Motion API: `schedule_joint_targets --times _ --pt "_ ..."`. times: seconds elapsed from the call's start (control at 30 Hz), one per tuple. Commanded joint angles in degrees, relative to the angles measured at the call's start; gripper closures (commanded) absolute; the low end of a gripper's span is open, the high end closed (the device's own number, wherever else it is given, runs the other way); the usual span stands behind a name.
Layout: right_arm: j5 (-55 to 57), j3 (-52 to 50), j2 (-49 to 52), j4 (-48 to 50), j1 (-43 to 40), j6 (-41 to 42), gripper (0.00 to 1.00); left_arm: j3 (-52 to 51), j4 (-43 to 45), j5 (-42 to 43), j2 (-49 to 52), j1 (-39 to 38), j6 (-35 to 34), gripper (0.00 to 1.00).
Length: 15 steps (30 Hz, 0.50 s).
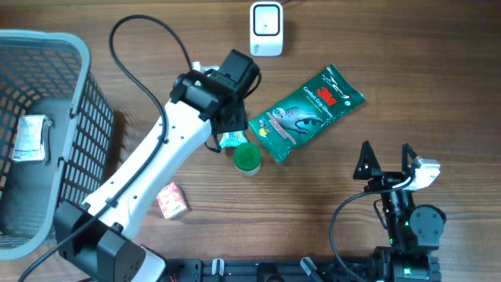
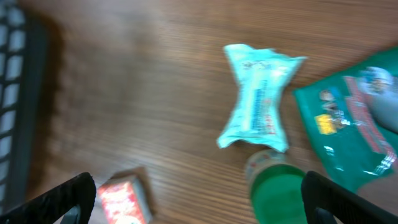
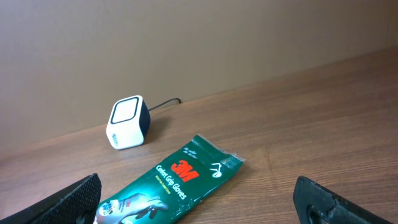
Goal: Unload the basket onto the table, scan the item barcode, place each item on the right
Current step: 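Carry the small red-white box out and set it below the glove pack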
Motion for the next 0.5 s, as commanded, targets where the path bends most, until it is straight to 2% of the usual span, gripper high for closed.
schedule_joint_targets --times 0.0,0.1,0.33,0.47 --pt "0.22 -0.04 -0.31 0.24 0.02 0.24 0.00 -0.48 -4.02 -4.61 -1.18 3.96 -7.76 0.00" --pt "0.20 -0.04 -0.31 0.24 0.02 0.24 0.00 -5.29 -2.49 -4.74 -2.56 6.75 -9.46 0.00" --pt "0.20 -0.04 -0.31 0.24 0.02 0.22 0.00 -34.67 12.31 -4.11 -19.67 7.28 -17.03 0.00" --pt "0.20 -0.04 -0.31 0.24 0.02 0.22 0.00 -41.92 16.24 0.72 -21.51 10.95 -18.64 0.00"
